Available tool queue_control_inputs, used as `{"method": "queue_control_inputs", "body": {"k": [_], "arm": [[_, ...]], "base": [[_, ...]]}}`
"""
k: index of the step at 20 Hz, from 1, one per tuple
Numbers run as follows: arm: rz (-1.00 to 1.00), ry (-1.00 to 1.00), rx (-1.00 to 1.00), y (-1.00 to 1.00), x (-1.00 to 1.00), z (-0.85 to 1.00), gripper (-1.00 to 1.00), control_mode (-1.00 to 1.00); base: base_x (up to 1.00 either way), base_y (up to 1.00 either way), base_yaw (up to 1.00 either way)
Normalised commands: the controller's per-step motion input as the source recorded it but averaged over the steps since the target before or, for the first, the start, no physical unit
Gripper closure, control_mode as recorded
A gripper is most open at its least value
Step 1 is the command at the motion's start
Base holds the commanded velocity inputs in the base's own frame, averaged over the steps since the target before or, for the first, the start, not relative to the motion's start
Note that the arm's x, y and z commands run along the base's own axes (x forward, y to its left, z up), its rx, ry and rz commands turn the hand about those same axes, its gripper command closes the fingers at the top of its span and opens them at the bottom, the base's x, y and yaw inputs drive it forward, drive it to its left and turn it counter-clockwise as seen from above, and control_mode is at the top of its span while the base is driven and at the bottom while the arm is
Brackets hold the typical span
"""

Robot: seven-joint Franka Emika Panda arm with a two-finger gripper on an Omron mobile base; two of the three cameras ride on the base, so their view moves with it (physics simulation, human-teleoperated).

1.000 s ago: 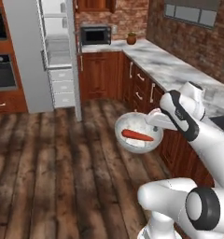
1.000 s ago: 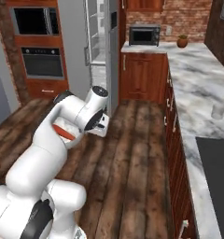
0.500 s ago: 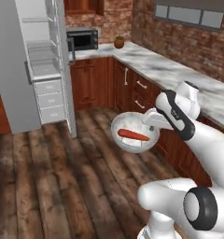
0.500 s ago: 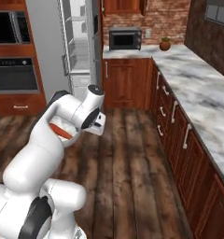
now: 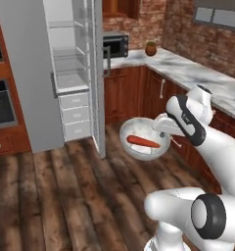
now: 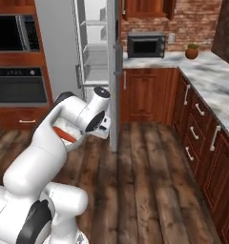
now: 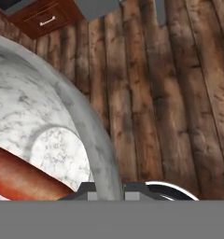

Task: Move the glass cup from next to the sink to the open cabinet. Then, move the bowl with the carrot to the fridge to clear the area for faucet cleaning.

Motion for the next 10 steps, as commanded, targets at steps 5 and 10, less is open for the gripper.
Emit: {"method": "queue_control_inputs", "body": {"k": [5,10], "arm": [[0.0,0.0,0.0,0.0,0.0,0.0,1.0,1.0],[0.0,0.0,0.0,0.0,0.0,0.0,1.0,1.0]], "base": [[1.0,0.8,0.1],[1.0,0.77,0.09]]}}
